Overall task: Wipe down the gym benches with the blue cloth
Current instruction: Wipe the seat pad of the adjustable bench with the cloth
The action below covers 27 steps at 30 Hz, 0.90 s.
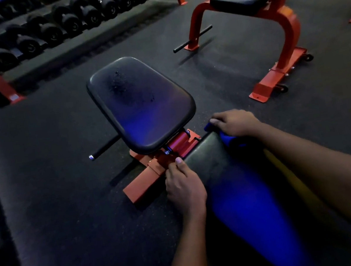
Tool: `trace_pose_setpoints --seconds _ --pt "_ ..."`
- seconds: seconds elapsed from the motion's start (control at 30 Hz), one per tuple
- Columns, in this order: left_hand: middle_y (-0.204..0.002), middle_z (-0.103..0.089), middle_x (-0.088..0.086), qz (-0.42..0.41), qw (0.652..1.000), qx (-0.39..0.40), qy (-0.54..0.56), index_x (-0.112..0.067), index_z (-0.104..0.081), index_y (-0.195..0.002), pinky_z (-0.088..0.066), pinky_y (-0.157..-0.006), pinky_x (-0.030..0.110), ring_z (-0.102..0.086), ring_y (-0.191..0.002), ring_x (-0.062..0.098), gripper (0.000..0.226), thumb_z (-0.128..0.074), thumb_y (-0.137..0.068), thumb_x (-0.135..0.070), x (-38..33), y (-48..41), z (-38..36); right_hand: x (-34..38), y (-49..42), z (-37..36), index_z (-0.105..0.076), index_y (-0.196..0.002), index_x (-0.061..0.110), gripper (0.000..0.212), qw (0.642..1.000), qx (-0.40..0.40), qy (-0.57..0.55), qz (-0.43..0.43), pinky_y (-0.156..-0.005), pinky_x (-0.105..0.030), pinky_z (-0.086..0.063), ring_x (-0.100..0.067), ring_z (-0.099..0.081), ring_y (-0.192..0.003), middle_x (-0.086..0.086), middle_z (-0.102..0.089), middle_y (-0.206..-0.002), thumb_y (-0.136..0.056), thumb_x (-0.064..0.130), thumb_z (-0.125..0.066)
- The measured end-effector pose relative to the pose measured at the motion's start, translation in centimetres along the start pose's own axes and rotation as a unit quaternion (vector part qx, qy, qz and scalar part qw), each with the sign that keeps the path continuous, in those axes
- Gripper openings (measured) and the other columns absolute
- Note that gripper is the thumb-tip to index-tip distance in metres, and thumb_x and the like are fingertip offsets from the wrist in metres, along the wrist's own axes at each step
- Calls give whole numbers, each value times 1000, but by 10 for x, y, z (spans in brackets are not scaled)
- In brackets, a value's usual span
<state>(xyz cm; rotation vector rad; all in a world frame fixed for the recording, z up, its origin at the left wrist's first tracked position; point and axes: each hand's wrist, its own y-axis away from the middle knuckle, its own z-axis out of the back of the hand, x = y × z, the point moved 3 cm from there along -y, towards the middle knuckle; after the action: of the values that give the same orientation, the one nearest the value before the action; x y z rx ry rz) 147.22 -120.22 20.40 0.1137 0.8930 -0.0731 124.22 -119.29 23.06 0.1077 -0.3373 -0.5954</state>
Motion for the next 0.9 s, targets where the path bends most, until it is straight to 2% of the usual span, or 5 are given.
trace_pose_setpoints --seconds 0.2,0.33,0.47,0.67,0.9 --pt "-122 -61 10 1 1000 0 21 -12 -59 -120 -41 -86 36 -57 -110 29 53 -20 -103 -44 3 -2 0 30 5 -17 -60 -107 32 30 991 -68 80 88 -83 -38 -46 -24 -56 -117 5 -65 -121 -101 46 -35" --pt "-122 -61 11 10 1000 -6 27 -10 -59 -120 -41 -87 39 -56 -111 31 52 -21 -104 -43 2 -2 0 17 -1 -4 -61 -114 34 31 998 -43 42 -13 -88 -39 -45 -29 -57 -118 -5 -64 -125 -101 47 -36" --pt "-123 -62 14 9 998 -22 52 -8 -60 -121 -41 -87 38 -56 -111 31 52 -22 -105 -41 3 -2 1 51 16 -24 -61 -112 32 31 985 -77 70 138 -85 -38 -48 -23 -57 -113 0 -66 -114 -100 47 -37" --pt "-120 -61 19 -23 992 -10 123 -4 -58 -115 -34 -84 33 -55 -110 34 51 -23 -105 -39 12 -3 7 72 23 -28 -62 -110 30 31 992 -79 75 68 -87 -42 -49 -29 -58 -110 -8 -66 -113 -100 47 -37" --pt "-147 -39 19 -65 990 -1 127 1 -40 -143 -24 -107 29 -36 -137 31 49 -31 -106 -30 37 -74 71 107 45 -42 -61 -109 26 29 990 -79 81 81 -88 -40 -44 -29 -56 -112 -9 -66 -110 -101 44 -39"
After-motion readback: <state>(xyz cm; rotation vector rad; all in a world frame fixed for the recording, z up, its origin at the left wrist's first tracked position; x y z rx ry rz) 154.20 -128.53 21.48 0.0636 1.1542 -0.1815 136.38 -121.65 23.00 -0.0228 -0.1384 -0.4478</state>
